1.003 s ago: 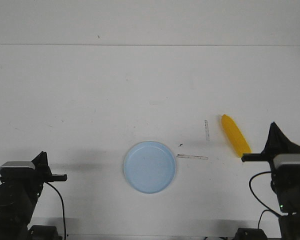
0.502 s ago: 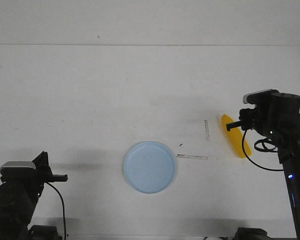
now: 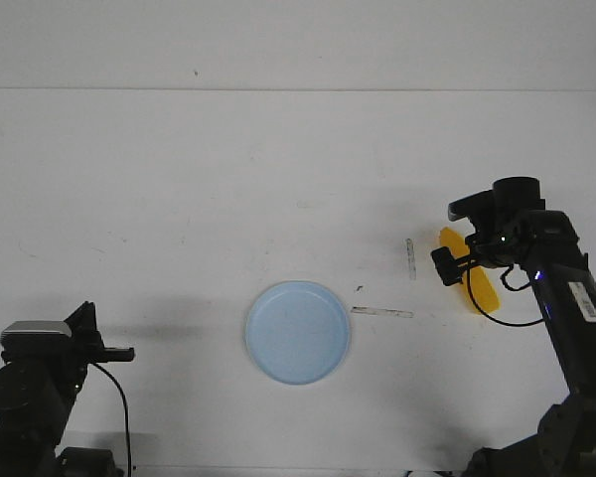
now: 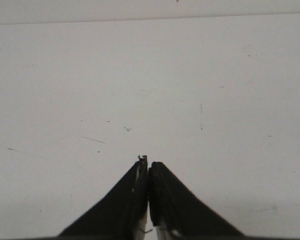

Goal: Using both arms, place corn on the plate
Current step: 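Lower the right gripper over the yellow corn and grasp it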

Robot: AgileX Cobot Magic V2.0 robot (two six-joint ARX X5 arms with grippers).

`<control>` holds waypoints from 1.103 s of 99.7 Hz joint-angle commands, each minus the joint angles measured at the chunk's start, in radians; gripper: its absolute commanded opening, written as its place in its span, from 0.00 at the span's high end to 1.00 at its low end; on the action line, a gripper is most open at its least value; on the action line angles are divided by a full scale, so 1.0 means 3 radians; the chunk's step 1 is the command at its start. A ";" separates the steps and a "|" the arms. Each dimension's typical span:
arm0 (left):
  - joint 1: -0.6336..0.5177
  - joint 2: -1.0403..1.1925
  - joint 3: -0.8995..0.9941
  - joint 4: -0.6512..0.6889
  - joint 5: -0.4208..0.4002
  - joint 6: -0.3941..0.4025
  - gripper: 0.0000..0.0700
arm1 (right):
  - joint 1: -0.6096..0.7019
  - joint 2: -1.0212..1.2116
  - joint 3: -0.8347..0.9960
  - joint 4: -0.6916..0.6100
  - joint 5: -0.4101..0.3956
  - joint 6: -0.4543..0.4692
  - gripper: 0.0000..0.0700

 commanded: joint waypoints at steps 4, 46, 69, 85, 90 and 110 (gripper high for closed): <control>-0.0013 0.0011 0.0038 0.0029 0.0003 0.0009 1.00 | -0.0052 0.0214 0.0053 0.0028 0.0014 -0.0048 0.01; -0.0013 0.0011 0.0038 0.0033 0.0003 0.0009 1.00 | -0.0163 0.0610 0.0015 0.0118 0.0011 -0.0056 0.13; -0.0013 0.0011 0.0038 0.0034 0.0001 0.0010 1.00 | -0.0163 0.0610 0.0015 0.0118 -0.0011 -0.0029 0.74; -0.0013 0.0011 0.0038 0.0034 0.0001 0.0010 1.00 | -0.0174 0.0596 0.0018 0.0118 -0.0008 0.0172 0.77; -0.0013 0.0011 0.0038 0.0034 0.0001 0.0010 1.00 | -0.0189 0.0566 0.0018 0.0106 -0.0001 0.0242 0.78; -0.0013 0.0011 0.0038 0.0033 0.0003 0.0009 1.00 | -0.0193 0.0217 0.0018 0.0074 -0.0014 0.0448 0.81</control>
